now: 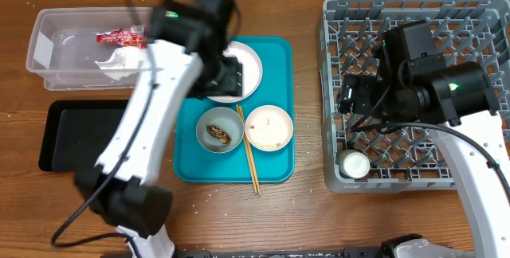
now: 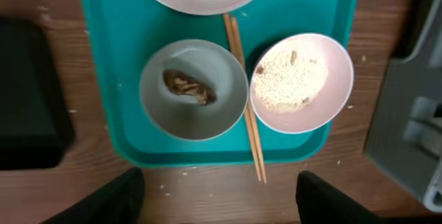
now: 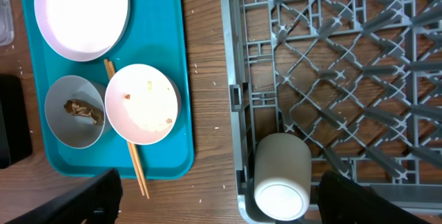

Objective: Sort waste into correct bins and load items into the dishwasher
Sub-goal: 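Reach the left gripper to the grey bowl and grasp its rim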

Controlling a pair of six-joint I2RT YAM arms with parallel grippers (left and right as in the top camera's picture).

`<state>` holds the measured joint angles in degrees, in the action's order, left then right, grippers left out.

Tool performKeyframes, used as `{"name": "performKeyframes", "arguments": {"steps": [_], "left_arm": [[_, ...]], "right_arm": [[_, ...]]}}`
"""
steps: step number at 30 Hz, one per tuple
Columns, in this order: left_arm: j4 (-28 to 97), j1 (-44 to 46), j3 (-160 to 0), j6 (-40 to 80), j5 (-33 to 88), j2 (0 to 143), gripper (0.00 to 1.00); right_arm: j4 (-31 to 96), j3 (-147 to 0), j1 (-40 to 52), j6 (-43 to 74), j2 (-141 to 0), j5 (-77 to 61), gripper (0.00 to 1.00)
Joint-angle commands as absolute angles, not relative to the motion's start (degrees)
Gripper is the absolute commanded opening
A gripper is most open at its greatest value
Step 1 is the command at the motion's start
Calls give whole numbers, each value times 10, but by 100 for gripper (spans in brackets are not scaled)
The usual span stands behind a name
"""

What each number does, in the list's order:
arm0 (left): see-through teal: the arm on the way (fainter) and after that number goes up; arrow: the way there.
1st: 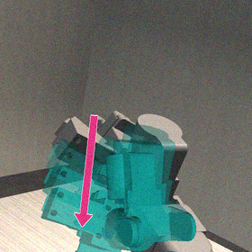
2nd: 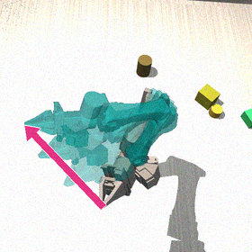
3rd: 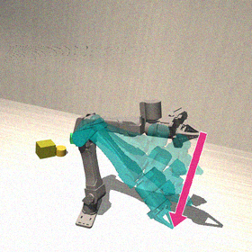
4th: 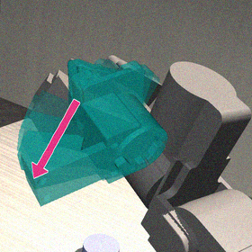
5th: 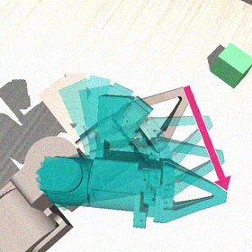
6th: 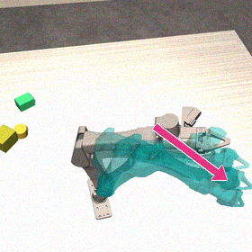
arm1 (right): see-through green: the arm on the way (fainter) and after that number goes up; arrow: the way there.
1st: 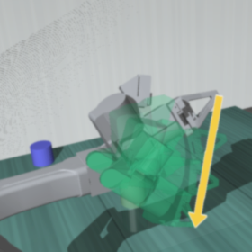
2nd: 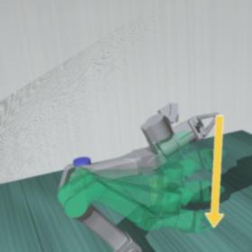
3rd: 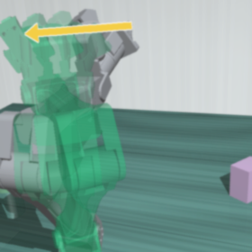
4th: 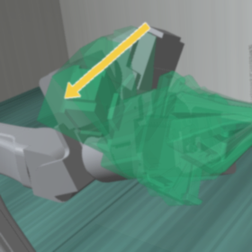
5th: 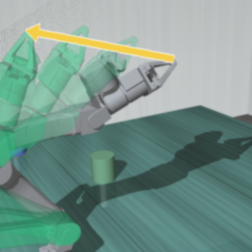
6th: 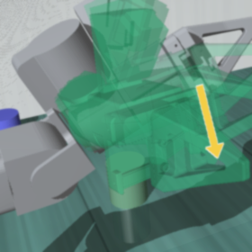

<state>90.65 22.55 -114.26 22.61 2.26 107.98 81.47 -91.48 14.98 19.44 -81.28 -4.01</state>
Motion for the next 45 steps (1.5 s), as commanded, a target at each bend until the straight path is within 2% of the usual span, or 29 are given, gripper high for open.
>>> {"name": "performKeyframes", "arguments": {"steps": [1,6,12,21,28,31,34,40,42,45], "left_arm": [[852,262,-1083,252,17,1081,72],[778,286,-1032,232,17,1081,72],[809,273,-998,309,-8,1081,64],[783,270,-879,319,-6,1059,61],[757,270,-834,209,0,966,66],[757,269,-823,146,0,945,72],[740,269,-807,87,0,945,71],[662,269,-746,76,1,945,71],[631,269,-719,65,0,945,68],[587,269,-678,51,0,945,55]], "right_arm": [[811,-919,148,191,-813,-31,93],[814,-919,148,191,-813,-31,93],[813,-919,148,191,-813,-30,93],[816,-919,148,180,-813,-30,94],[815,-919,148,180,-814,-30,94],[814,-919,148,180,-815,-30,94],[813,-919,148,180,-817,-30,94],[813,-914,148,176,-818,-30,94],[813,-908,148,176,-819,-30,94],[811,-899,148,176,-819,-30,94]]}}
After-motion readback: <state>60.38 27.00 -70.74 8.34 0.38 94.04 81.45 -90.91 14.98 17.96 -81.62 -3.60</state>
